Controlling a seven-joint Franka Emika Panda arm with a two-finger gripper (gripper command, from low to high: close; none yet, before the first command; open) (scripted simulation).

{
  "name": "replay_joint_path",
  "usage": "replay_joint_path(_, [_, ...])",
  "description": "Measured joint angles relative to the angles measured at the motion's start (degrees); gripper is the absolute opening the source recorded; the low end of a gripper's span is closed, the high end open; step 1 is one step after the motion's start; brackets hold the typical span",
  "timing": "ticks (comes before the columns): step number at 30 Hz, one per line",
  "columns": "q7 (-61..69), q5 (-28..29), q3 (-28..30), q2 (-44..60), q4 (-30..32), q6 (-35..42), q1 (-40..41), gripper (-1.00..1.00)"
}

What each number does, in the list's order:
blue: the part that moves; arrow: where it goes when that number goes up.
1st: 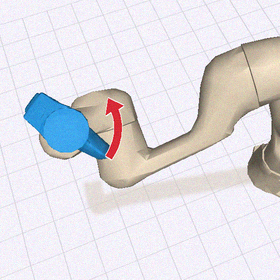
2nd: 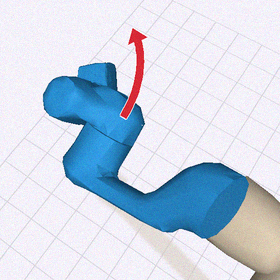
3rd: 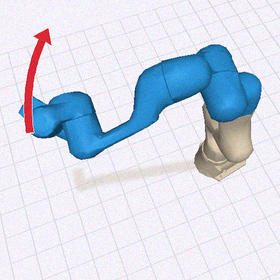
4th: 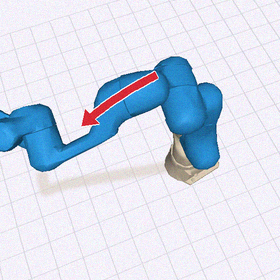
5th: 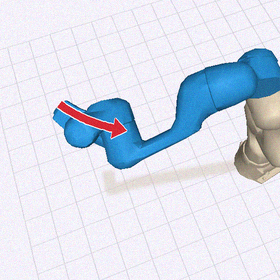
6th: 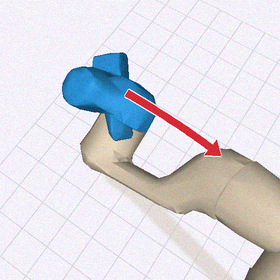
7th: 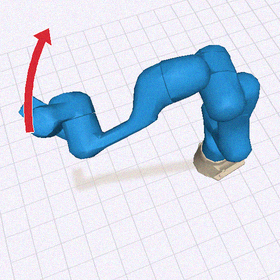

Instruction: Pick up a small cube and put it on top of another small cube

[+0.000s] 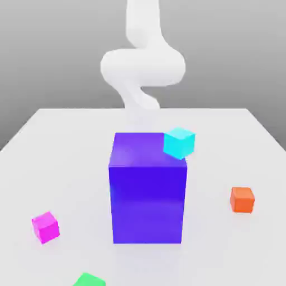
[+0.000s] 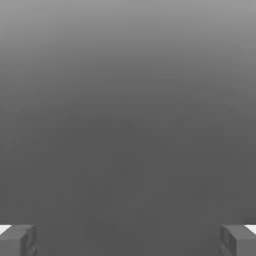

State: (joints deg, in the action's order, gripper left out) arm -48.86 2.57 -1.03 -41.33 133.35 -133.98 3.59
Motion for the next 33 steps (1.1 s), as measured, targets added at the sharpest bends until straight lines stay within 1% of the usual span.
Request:
replay_joint_path(6, [-7.17, 6.0, -1.18, 11.19, 3.77, -5.2, 8.14, 0.0])
replay_joint_path(11, [-12.39, 10.07, -0.33, 20.29, 6.8, -9.34, 13.56, 0.0])
replay_joint_path(14, [-14.95, 11.71, 0.96, 25.66, 8.64, -11.9, 16.17, 0.0])
replay_joint_path(18, [-17.13, 12.18, 3.13, 32.65, 11.16, -15.57, 19.1, 0.0])
replay_joint_path(21, [-17.47, 10.71, 4.92, 37.73, 13.14, -18.54, 21.53, 0.0])
replay_joint_path(24, [-16.24, 7.05, 5.82, 42.63, 15.19, -21.62, 23.89, 0.0])
replay_joint_path(28, [-11.81, -1.62, 4.51, 48.78, 17.78, -25.67, 26.99, 0.0])
replay_joint_path(29, [-10.99, -3.07, 3.99, 50.39, 17.86, -26.89, 27.61, 0.0])
replay_joint_path(33, [-9.69, -5.23, 2.53, 57.33, 16.83, -32.45, 28.98, 0.0])
